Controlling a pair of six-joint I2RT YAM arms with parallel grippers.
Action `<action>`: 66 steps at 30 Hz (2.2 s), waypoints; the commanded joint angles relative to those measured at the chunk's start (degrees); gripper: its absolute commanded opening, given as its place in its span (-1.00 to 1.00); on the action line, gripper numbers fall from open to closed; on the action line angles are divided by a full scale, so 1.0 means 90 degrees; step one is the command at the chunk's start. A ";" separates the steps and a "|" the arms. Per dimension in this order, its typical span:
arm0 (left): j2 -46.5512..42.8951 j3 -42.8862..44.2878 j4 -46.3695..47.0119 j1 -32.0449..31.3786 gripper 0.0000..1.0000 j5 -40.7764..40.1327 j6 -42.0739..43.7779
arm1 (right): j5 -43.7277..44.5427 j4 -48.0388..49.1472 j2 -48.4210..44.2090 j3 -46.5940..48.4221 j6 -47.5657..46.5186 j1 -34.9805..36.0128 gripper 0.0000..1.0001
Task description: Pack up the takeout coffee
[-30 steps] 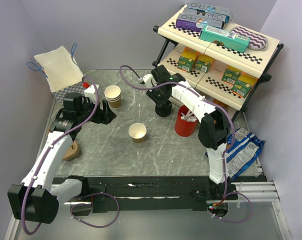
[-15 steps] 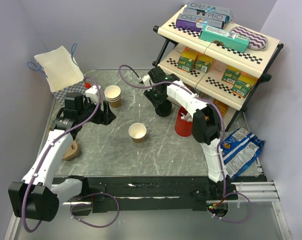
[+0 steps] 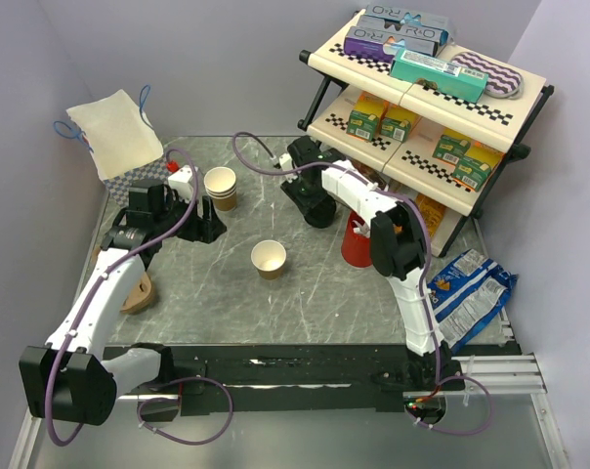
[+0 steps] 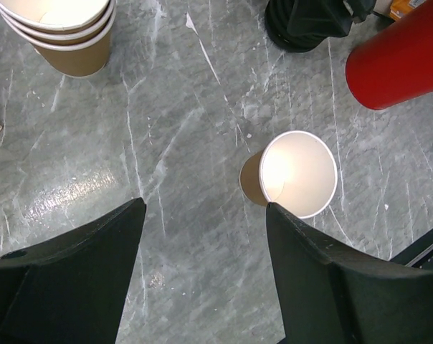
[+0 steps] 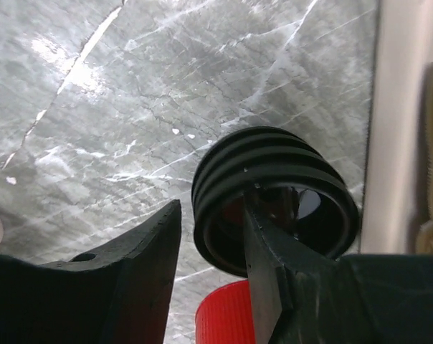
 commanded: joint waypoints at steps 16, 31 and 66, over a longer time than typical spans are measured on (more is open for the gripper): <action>0.0029 0.0236 0.0179 0.0111 0.49 0.0011 0.0006 | 0.0044 -0.0073 0.0274 0.0455 0.0104 -0.0032 -0.38; 0.0049 0.0217 0.0209 0.0111 0.50 0.0031 -0.0004 | 0.0132 -0.0113 0.0303 0.0426 0.0065 -0.0022 -0.39; -0.0917 -0.0223 0.0764 -0.0015 0.61 0.1406 0.1749 | -0.3146 -0.1226 -0.1864 0.0124 -0.0579 -0.0042 -1.00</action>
